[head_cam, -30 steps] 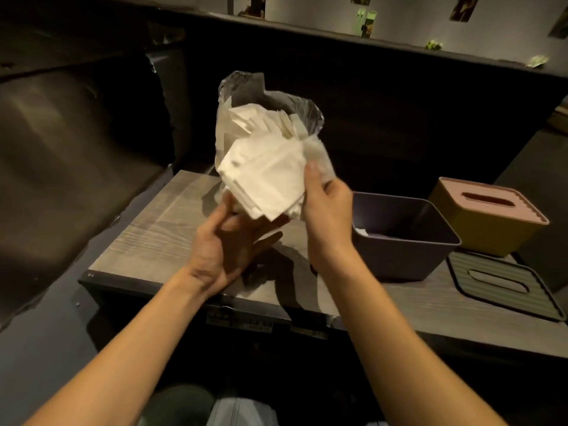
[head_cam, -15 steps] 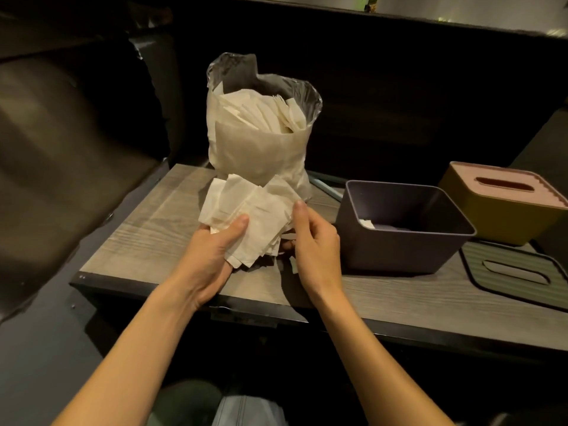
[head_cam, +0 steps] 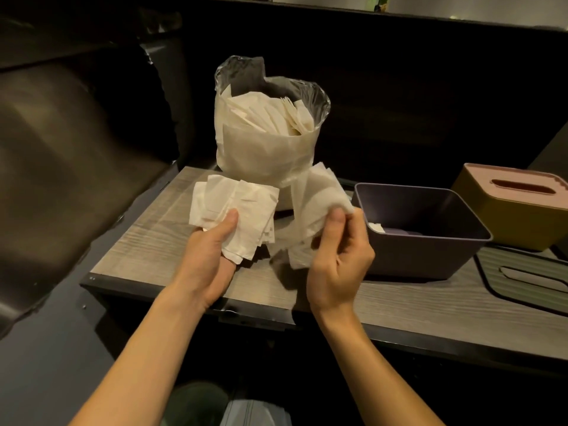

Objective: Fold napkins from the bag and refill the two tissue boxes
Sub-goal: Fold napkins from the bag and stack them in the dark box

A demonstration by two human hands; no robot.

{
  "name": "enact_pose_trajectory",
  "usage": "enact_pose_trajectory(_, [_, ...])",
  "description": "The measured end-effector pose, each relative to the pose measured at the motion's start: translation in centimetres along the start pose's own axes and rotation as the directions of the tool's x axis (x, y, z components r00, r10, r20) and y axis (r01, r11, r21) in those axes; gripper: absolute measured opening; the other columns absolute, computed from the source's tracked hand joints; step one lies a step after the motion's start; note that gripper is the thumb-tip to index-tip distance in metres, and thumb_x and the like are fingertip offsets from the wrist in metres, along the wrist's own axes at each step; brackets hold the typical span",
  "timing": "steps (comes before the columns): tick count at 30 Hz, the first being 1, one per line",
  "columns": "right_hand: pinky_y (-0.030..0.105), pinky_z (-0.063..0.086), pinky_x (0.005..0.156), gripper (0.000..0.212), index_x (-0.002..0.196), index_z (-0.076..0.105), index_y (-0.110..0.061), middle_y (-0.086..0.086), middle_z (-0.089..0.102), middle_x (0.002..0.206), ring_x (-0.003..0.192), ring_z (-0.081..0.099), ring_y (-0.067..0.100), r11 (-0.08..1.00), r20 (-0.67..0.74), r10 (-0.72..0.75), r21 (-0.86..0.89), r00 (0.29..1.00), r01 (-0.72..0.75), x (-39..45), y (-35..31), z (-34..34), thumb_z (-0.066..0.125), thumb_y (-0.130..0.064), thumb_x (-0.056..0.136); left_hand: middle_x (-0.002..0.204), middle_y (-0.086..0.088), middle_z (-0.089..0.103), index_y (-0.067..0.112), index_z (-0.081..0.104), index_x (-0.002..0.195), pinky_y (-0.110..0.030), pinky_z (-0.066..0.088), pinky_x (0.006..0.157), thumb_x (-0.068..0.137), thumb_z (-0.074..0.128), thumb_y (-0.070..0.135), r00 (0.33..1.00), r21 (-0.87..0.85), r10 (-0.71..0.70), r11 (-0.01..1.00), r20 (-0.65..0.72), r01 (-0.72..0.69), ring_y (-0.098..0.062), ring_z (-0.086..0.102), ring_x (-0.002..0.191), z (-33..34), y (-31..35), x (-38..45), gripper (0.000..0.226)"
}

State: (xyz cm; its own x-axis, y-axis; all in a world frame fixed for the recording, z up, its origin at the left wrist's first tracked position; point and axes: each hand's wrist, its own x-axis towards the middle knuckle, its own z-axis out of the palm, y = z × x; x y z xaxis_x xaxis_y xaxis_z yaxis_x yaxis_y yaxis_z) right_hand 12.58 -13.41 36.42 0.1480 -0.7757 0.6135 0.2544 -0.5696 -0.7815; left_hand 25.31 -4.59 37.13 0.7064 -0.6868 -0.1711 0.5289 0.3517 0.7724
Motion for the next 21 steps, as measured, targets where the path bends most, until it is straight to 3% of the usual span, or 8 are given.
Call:
enact_pose_trajectory(4, [0.032,0.041,0.052,0.023,0.091,0.064,-0.020,-0.009,0.057,0.071,0.059,0.051,0.011,0.992,0.209,0.051,0.099,0.977,-0.073,-0.2,0.3,0.0,0.049,-0.027,0.108,0.090,-0.009,0.079,-0.001,0.065,0.116,-0.027,0.063,0.065,0.100,0.057,0.002,1.000,0.165,-0.009,0.986,0.024,0.004,-0.017,0.077,0.081,0.2,-0.3,-0.3,0.018])
enact_pose_trajectory(7, [0.047,0.050,0.059,0.026,0.094,0.072,-0.015,-0.003,0.066,0.074,0.065,0.061,0.018,0.978,0.310,0.185,-0.151,0.933,-0.144,0.2,1.0,0.7,0.054,-0.028,0.108,0.111,-0.013,0.076,0.008,0.073,0.116,-0.040,0.058,0.081,0.093,0.070,0.018,0.994,0.207,-0.053,0.978,0.091,0.033,-0.031,0.070,0.100,0.1,-0.3,-0.4,0.025])
enact_pose_trajectory(9, [0.045,0.051,0.061,0.027,0.092,0.074,-0.018,-0.002,0.068,0.073,0.067,0.062,0.019,0.953,0.253,0.253,-0.229,0.934,-0.196,0.5,1.3,1.0,0.055,-0.028,0.108,0.124,-0.012,0.073,0.012,0.067,0.127,-0.044,0.054,0.097,0.101,0.058,0.032,0.987,0.126,-0.100,0.988,0.123,0.084,-0.028,0.070,0.114,0.1,0.1,-0.5,0.034])
enact_pose_trajectory(11, [0.036,0.052,0.057,0.027,0.095,0.076,-0.020,-0.006,0.069,0.074,0.067,0.064,0.015,0.941,0.217,0.286,-0.247,0.933,-0.231,0.6,1.4,0.9,0.054,-0.028,0.108,0.126,-0.012,0.073,0.014,0.064,0.130,-0.045,0.053,0.100,0.103,0.054,0.037,0.980,0.072,-0.123,0.991,0.155,0.113,-0.027,0.070,0.117,0.1,0.4,-0.6,0.037])
enact_pose_trajectory(13, [0.027,0.055,0.061,0.026,0.105,0.079,-0.019,-0.011,0.073,0.080,0.074,0.068,0.009,0.938,0.238,0.297,-0.252,0.925,-0.237,0.5,1.4,0.7,0.054,-0.029,0.108,0.126,-0.012,0.073,0.014,0.063,0.132,-0.043,0.057,0.094,0.094,0.070,0.031,0.973,0.150,-0.130,0.983,0.191,0.102,-0.026,0.071,0.116,-0.1,0.1,-0.5,0.043])
enact_pose_trajectory(15, [0.027,0.056,0.064,0.026,0.107,0.080,-0.020,-0.012,0.075,0.082,0.078,0.070,0.008,0.942,0.257,0.291,-0.245,0.921,-0.229,0.5,1.3,0.6,0.055,-0.028,0.108,0.125,-0.014,0.073,0.012,0.060,0.136,-0.038,0.062,0.082,0.082,0.081,0.015,0.979,0.243,-0.105,0.968,0.175,0.060,-0.028,0.072,0.112,-0.6,-0.5,0.0,0.058])
enact_pose_trajectory(18, [0.022,0.052,0.076,0.021,0.113,0.077,-0.023,-0.014,0.072,0.097,0.092,0.067,0.005,0.946,0.240,0.251,-0.264,0.938,-0.186,0.4,1.0,0.6,0.058,-0.027,0.106,0.119,-0.016,0.074,0.008,0.060,0.133,-0.038,0.063,0.079,0.076,0.076,-0.001,0.990,0.253,-0.038,0.968,0.136,0.002,-0.030,0.074,0.107,-0.9,-1.4,0.4,0.060])
enact_pose_trajectory(21, [0.020,0.042,0.099,0.032,0.131,0.068,-0.027,-0.016,0.062,0.118,0.114,0.057,0.004,0.920,0.247,0.096,-0.391,0.964,0.008,0.7,0.5,0.7,0.059,-0.037,0.102,0.114,-0.015,0.076,0.009,0.066,0.122,-0.038,0.063,0.079,0.080,0.073,-0.006,0.984,0.308,-0.027,0.951,0.177,-0.030,-0.029,0.074,0.102,-0.7,-1.6,0.1,0.045])
